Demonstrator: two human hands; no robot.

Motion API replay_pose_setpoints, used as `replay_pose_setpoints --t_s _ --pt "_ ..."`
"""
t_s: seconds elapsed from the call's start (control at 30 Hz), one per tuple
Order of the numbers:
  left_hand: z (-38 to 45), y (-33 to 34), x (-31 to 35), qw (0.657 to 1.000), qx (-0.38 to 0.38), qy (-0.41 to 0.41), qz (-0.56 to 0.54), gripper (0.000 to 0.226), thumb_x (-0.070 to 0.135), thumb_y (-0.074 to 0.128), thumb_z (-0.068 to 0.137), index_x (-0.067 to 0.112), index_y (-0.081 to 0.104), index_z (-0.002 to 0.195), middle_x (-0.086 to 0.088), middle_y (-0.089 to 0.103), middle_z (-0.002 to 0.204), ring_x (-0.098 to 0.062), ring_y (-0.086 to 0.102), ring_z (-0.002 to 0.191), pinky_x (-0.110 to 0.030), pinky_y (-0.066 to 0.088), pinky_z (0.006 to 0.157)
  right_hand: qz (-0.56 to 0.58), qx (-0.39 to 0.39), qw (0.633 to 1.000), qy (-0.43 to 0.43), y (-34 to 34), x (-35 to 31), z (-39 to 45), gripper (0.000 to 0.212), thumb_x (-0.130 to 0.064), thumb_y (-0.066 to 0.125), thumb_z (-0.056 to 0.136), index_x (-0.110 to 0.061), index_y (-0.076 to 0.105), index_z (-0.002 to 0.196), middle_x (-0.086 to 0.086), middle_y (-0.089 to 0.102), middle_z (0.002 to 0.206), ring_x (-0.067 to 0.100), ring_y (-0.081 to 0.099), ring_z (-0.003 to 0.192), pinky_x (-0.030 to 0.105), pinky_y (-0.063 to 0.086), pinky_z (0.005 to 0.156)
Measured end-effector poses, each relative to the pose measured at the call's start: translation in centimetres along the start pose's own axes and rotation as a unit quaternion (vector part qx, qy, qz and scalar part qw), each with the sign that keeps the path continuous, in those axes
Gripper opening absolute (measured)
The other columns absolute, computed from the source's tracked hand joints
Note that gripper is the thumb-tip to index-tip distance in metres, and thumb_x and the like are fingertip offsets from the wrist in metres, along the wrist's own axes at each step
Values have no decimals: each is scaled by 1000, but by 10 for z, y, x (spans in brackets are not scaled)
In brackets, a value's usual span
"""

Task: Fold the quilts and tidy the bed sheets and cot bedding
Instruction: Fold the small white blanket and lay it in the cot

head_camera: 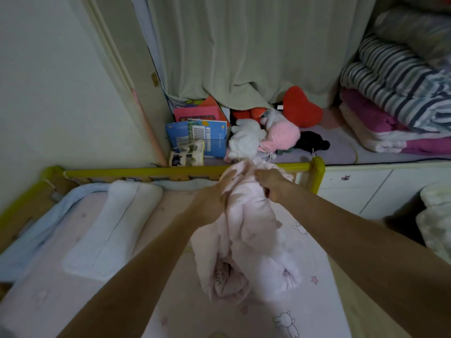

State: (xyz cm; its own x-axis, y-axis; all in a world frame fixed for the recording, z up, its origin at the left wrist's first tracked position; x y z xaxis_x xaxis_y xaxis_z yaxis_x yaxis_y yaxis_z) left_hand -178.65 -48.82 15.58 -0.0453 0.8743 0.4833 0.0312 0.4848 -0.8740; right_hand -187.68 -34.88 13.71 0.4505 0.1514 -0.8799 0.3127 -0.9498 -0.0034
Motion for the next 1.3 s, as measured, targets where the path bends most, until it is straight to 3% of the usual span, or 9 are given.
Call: replay_pose_setpoints --t_s 0.13,0.33,0.53,0.63,0.73,0.83,1.0,1.17,1.3 --pt "-14 8 -13 997 45 -30 -57 37 -3 38 97 4 61 126 -18 62 124 -28 56 111 -4 26 79 114 -132 984 27 22 19 -6 17 -20 54 97 -8 59 109 9 65 98 18 64 85 28 53 77" --pt "-18 15 -32 989 12 -132 -66 31 4 49 94 9 68 118 -9 64 123 -24 57 113 -14 33 86 -256 -170 950 -46 28 35 -19 54 -27 68 85 -36 40 130 -8 46 116 10 55 92 21 50 56" --pt "-23 -2 -39 968 -4 -220 -117 28 16 51 94 14 70 114 1 64 112 -12 55 90 -21 40 75 -74 -192 978 -22 44 34 -25 28 -7 40 91 -10 59 110 6 68 85 15 66 69 25 54 55" --pt "-30 -2 -56 908 -60 -363 -201 64 56 57 88 13 50 135 -10 51 137 -25 50 120 -33 38 93 -9 -316 949 -1 62 47 -40 35 4 47 71 -11 74 88 12 74 85 23 72 82 34 59 71" --pt "-43 2 -63 925 -199 -323 25 92 67 70 69 13 44 139 -9 49 137 -25 49 123 -34 40 96 -73 -385 919 -38 86 62 -47 44 15 52 81 -17 64 108 13 67 103 24 69 94 37 58 84" --pt "-60 16 -77 919 -228 -253 200 55 36 69 81 10 54 127 -8 60 121 -23 58 111 -32 46 88 -204 -376 900 -83 110 74 -42 46 12 54 86 -17 54 122 14 66 100 25 69 86 33 60 72" --pt "-60 -5 -102 876 -57 -177 446 29 20 42 96 18 56 121 -2 55 121 -23 51 114 -41 38 94 -515 -125 753 -389 92 30 4 49 -5 56 80 -13 52 128 7 60 110 27 58 104 29 45 72" --pt "-49 -53 -109 855 25 -123 503 33 12 41 94 16 61 120 -6 50 127 -28 46 114 -44 32 98 -577 -230 694 -364 95 20 62 103 -25 81 72 -13 16 152 6 25 155 22 25 142 26 18 112" --pt "-52 -120 -88 819 126 -167 535 30 24 44 90 24 72 99 2 57 114 -24 51 108 -41 36 93 -543 -278 664 -431 140 14 52 81 -30 78 74 -4 38 140 11 44 142 27 42 131 33 30 108"
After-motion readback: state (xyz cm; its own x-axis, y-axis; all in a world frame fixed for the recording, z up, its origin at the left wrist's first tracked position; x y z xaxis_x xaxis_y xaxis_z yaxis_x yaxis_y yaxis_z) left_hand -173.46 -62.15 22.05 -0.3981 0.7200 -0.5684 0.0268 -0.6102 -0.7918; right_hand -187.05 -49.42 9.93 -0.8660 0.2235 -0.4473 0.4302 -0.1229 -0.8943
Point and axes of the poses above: each hand's wrist, its own z-axis towards the middle knuckle, its own y-axis out of the palm, x = y × z, the point moved 5 cm from there along z, towards the middle knuckle
